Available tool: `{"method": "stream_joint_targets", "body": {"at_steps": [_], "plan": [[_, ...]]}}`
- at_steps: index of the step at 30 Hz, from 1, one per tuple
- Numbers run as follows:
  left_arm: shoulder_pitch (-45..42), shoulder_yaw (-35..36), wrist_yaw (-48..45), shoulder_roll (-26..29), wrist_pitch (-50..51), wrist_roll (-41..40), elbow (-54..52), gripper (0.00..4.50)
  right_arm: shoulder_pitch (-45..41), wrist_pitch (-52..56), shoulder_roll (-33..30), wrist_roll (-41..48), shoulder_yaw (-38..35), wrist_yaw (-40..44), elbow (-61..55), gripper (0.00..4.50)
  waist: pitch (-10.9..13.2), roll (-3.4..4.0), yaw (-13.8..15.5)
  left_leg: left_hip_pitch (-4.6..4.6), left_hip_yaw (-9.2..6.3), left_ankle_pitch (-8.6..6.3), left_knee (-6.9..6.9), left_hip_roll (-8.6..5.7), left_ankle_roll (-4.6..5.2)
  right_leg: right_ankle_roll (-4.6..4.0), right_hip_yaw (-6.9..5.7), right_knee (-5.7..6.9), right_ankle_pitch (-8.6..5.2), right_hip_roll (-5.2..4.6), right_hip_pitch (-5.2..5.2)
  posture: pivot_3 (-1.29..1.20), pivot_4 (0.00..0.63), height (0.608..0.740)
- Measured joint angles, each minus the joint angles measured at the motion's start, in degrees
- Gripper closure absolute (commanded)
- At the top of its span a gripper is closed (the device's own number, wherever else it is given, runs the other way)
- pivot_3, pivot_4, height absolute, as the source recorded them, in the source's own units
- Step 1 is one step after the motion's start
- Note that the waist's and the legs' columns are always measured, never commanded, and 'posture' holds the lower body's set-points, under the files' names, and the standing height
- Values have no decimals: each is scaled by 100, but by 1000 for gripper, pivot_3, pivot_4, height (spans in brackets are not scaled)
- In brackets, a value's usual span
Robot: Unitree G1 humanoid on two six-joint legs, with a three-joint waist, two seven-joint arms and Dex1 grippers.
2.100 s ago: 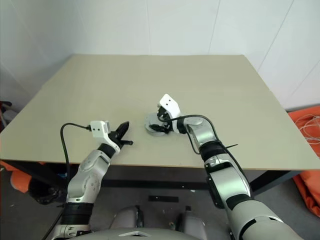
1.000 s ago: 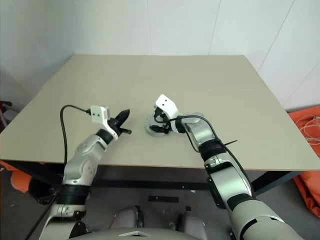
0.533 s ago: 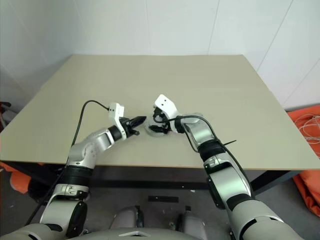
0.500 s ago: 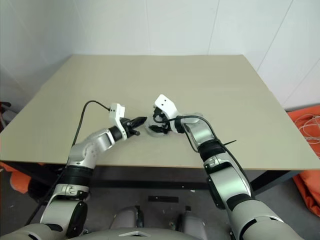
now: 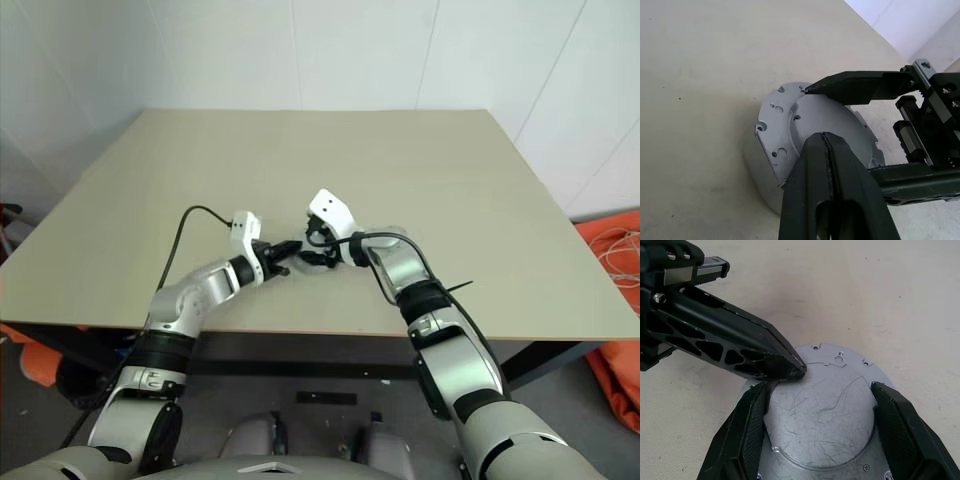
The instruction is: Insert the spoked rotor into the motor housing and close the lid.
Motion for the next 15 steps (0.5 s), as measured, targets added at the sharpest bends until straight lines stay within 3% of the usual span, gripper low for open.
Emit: {"method": "stream_joint_targets", "body": {"at_steps": [15], "plan": [[-194,-56,70,-41,226,124,78,4500,93,62,0,-25,26,-45,-202,1302,0,0,5,4,0,-1,-4,-1,1,0,0,-7,0,0,4,0,0,740]]}}
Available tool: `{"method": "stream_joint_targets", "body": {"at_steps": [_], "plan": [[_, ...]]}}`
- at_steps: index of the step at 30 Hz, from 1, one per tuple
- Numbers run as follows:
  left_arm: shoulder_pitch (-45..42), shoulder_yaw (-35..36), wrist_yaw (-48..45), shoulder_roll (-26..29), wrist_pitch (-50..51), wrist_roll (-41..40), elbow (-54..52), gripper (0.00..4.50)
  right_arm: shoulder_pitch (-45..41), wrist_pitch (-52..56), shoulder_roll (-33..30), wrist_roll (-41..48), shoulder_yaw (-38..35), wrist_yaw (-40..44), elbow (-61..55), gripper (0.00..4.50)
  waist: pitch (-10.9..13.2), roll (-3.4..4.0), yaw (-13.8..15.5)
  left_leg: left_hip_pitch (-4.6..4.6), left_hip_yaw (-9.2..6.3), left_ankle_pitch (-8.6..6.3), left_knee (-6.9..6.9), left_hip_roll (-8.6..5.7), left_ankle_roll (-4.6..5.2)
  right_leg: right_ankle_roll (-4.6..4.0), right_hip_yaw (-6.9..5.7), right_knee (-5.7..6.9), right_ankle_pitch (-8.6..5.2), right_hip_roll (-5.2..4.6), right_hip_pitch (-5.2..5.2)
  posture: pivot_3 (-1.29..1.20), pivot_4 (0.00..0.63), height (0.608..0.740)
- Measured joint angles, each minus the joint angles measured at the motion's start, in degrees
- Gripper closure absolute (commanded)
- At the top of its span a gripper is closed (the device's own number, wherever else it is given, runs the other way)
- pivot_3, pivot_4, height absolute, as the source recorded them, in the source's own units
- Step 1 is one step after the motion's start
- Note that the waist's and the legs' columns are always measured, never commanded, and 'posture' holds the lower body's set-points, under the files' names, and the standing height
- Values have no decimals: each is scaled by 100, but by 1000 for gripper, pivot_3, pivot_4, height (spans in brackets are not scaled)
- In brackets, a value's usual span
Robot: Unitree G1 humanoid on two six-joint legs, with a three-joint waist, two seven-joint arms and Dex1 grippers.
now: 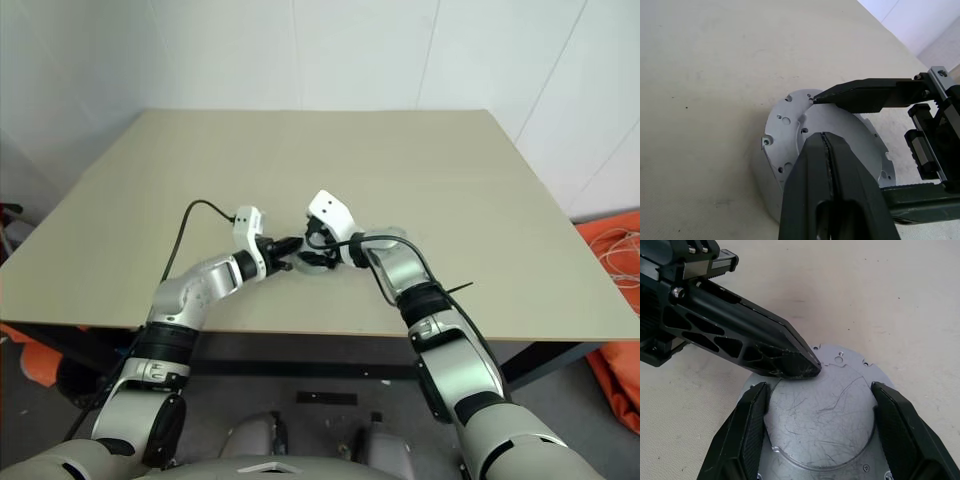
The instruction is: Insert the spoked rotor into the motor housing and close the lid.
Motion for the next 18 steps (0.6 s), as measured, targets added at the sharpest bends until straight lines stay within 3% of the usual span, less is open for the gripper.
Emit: {"method": "stream_joint_targets", "body": {"at_steps": [5,9,18], "plan": [[-43,1,-33,-24,80,23,0,4500,23,64,-6,-34,18,1,-100,1302,0,0,2,-1,0,-1,-2,0,1,0,0,-2,0,0,0,0,0,740],[-73,-10,-34,-73,130,32,1,4500,59,117,-5,-35,48,74,-191,9,0,0,-3,-2,0,-1,-4,-1,2,0,0,-4,0,0,-2,0,0,740],[-77,-13,-27,-146,149,39,-2,4500,130,238,-74,-41,52,96,-402,9,0,0,3,-2,1,-1,-8,-1,2,0,0,-7,0,0,-2,0,0,740]]}}
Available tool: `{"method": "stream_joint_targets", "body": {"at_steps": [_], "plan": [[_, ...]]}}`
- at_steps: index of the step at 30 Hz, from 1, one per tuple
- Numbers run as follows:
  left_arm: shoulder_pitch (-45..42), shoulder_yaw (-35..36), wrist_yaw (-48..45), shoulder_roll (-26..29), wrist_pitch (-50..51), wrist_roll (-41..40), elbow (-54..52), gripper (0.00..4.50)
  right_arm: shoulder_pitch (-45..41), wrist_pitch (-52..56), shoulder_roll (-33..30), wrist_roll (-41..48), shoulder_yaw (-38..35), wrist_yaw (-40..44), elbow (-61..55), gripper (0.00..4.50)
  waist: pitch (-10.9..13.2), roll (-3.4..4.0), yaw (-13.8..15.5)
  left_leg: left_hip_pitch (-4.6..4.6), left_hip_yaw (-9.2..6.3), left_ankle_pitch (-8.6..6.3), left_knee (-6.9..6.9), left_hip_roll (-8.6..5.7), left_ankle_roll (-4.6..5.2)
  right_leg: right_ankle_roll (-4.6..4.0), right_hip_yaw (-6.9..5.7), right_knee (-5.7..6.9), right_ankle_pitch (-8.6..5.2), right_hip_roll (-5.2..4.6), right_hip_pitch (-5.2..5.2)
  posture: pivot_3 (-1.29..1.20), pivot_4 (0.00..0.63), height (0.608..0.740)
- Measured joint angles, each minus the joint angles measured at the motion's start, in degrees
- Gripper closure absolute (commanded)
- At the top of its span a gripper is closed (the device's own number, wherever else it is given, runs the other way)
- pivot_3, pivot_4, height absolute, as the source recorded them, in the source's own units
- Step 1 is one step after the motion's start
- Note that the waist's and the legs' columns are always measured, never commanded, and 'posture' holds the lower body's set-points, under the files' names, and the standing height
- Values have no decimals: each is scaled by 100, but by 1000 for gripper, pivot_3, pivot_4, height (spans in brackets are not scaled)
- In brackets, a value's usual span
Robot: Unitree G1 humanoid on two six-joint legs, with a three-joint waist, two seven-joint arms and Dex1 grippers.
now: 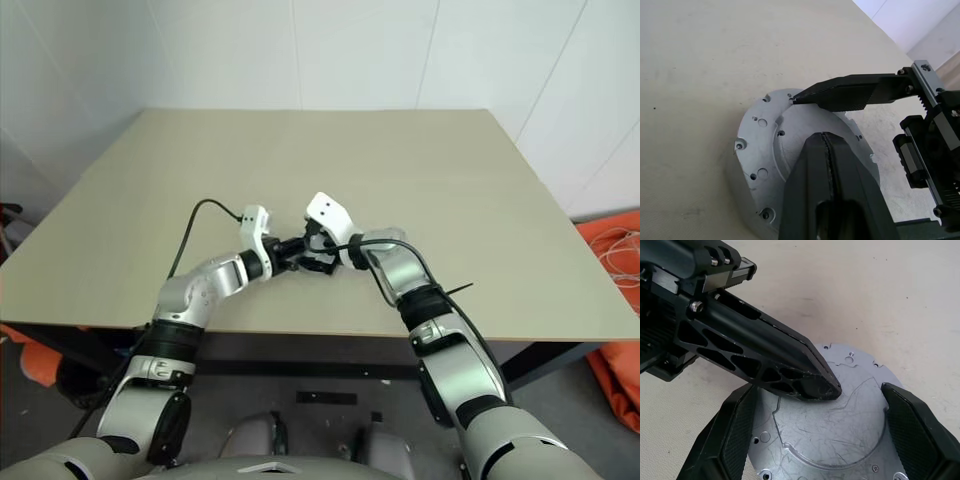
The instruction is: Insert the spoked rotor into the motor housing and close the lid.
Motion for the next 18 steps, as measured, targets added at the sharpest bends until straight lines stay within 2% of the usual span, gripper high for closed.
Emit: {"method": "stream_joint_targets", "body": {"at_steps": [18], "plan": [[-49,-6,-15,-58,-5,38,41,4500,238,747,-370,316,-92,12,-1025,9,2,-1,19,-10,0,0,-5,-2,0,1,0,-5,0,-1,-6,0,0,740]]}}
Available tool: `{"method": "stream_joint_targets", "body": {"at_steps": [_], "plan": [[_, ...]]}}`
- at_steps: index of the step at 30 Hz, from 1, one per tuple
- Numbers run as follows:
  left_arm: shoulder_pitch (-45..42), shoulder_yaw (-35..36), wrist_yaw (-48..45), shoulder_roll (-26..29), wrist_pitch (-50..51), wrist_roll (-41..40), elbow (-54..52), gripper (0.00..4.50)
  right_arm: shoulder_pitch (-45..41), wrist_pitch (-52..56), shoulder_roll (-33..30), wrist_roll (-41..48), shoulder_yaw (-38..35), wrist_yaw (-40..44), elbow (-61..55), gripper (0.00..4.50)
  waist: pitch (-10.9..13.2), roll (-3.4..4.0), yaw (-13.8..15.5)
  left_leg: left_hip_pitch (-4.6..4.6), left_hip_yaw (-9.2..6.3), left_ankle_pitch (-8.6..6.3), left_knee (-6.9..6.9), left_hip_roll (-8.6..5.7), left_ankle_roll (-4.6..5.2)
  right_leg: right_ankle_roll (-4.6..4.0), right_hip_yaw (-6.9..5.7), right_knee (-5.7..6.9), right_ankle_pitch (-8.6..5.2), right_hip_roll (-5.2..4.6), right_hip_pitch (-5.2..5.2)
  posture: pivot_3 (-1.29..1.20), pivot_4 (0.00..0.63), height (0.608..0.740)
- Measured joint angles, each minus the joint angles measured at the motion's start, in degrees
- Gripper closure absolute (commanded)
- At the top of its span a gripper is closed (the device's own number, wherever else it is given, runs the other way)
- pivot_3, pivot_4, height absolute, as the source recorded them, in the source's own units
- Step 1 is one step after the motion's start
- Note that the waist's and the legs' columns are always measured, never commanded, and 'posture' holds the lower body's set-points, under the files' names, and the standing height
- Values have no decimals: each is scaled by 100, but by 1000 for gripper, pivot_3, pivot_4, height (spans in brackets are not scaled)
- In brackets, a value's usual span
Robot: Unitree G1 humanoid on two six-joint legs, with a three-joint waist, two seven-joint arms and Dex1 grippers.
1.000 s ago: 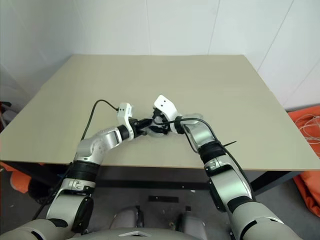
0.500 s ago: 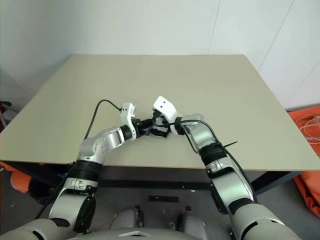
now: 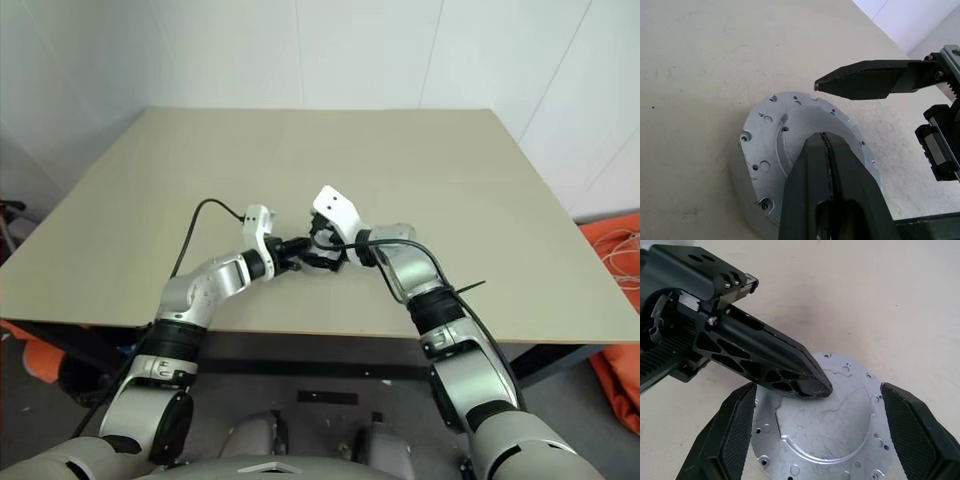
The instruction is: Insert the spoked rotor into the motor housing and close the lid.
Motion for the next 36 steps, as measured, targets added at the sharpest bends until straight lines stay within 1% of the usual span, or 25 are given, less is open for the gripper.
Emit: {"method": "stream_joint_targets", "body": {"at_steps": [4,6,11,17,20,22,25,27,31,36], "plan": [[-39,1,-15,-5,-19,30,55,4500,105,872,-61,424,-449,-131,-609,9,4,3,1,-1,-1,0,-1,-3,1,1,2,0,0,-2,-1,0,0,740],[-43,1,-42,-12,-42,36,91,4500,96,1351,-194,601,-676,-229,-992,9,4,2,10,7,-1,0,-2,-2,0,3,1,-1,-2,-1,6,0,0,740],[-41,2,-50,-20,-53,45,107,4500,76,2658,-680,916,-882,-318,-1506,9,4,2,14,14,-1,1,-3,-3,-2,7,2,-1,-3,-1,11,0,0,740],[-41,5,-52,-31,-61,58,107,4500,-163,4088,-887,1408,-1025,-407,-1732,9,4,3,24,15,-1,3,-6,-3,-5,9,2,-1,-4,-1,10,0,0,740],[-40,7,-53,-38,-64,61,108,4500,-401,4936,-666,1653,-1378,-703,-1725,9,4,3,31,15,-1,12,-10,-4,-21,9,2,-1,-5,-1,8,0,0,740],[-41,4,-52,-52,-66,65,108,4500,-650,5566,-375,1746,-1713,-1050,-1569,9,4,3,31,16,-1,18,-18,-5,-31,9,2,-1,-4,-1,7,0,0,740],[-36,3,-54,-68,-64,63,102,4500,-924,6232,-40,1798,-2154,-1458,-1252,9,3,3,43,17,-2,24,-28,-7,-39,8,2,-2,-5,-1,5,0,0,740],[-36,0,-56,-74,-62,62,94,4500,-1054,6568,62,1806,-2383,-1671,-1029,9,4,3,57,17,-2,26,-35,-9,-43,8,2,-6,-5,-2,5,0,0,740],[-32,2,-64,-71,-55,61,87,4500,-1171,6843,162,1805,-2649,-1993,-684,9,3,3,66,24,-1,33,-60,-11,-56,7,4,-8,-6,-2,3,0,0,740],[-22,5,-61,-61,-52,61,73,4500,-1292,6916,327,1810,-2951,-2291,-147,9,3,4,67,26,-1,38,-67,-12,-64,5,4,-6,-7,-1,1,0,0,740]]}}
